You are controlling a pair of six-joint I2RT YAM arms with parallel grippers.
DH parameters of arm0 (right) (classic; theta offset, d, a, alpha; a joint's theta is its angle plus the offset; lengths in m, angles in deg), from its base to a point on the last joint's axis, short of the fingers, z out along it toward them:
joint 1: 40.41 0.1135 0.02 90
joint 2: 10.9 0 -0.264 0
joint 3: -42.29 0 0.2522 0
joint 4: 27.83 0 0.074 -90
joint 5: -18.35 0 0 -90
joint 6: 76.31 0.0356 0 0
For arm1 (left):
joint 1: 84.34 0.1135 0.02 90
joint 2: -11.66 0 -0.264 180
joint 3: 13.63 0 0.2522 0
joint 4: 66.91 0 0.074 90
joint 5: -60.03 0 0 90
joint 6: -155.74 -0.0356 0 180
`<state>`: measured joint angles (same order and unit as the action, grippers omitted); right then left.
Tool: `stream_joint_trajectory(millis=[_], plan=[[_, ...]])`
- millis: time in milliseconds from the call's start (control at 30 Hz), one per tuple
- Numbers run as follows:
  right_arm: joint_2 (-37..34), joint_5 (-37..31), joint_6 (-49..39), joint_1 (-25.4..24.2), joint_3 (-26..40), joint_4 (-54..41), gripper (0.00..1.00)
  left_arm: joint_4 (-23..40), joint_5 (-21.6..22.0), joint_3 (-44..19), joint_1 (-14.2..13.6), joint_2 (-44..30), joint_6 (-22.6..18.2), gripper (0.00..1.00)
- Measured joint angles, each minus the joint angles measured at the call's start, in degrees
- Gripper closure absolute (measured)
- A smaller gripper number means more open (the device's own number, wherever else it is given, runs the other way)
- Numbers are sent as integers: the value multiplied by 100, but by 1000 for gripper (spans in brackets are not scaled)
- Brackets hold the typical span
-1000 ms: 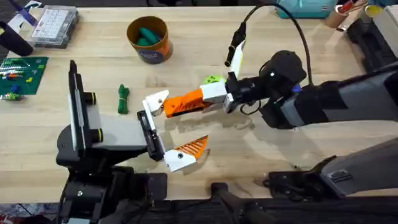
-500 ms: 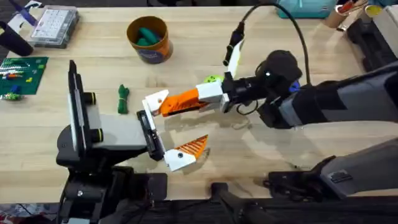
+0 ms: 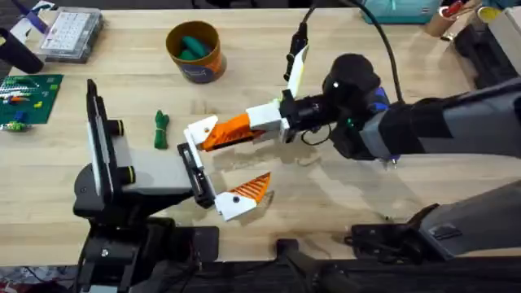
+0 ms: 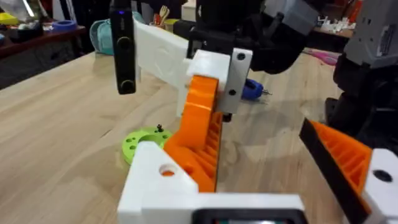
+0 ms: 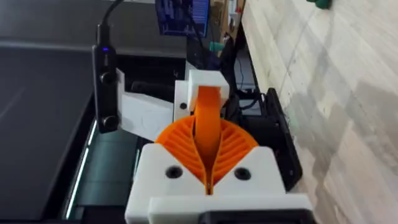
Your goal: Pick up the gripper from the table and insert it into the empty holder that is missing its gripper. Then pick up a screw, insert it into the mounting hole, and use the screwdriver to tighten it. Finally, clean up the table by picking up the vegetable and placing it into the bucket.
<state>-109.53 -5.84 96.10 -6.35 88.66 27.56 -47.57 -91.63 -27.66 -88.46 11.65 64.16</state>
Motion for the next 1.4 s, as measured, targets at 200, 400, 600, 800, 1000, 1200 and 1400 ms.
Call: stream_joint_trajectory(millis=[200,400,600,800,1000,1200,1400], plan=[[-2,202,-495,-2,374,-800,986,-6,46,0,28,0,13,10],[-2,333,-965,-2,653,-1392,986,-20,129,0,31,0,11,10],[-2,372,-1221,-2,740,-1561,987,-20,153,0,31,0,2,10],[-194,496,-1291,-22,941,-1690,985,-9,112,0,31,0,27,10],[-322,684,-1305,-54,1074,-1696,985,-2,56,0,31,0,30,10],[-367,794,-1305,-66,1148,-1732,985,0,35,0,31,0,22,10],[-367,829,-1300,-75,1149,-1738,986,0,4,0,31,0,6,10]])
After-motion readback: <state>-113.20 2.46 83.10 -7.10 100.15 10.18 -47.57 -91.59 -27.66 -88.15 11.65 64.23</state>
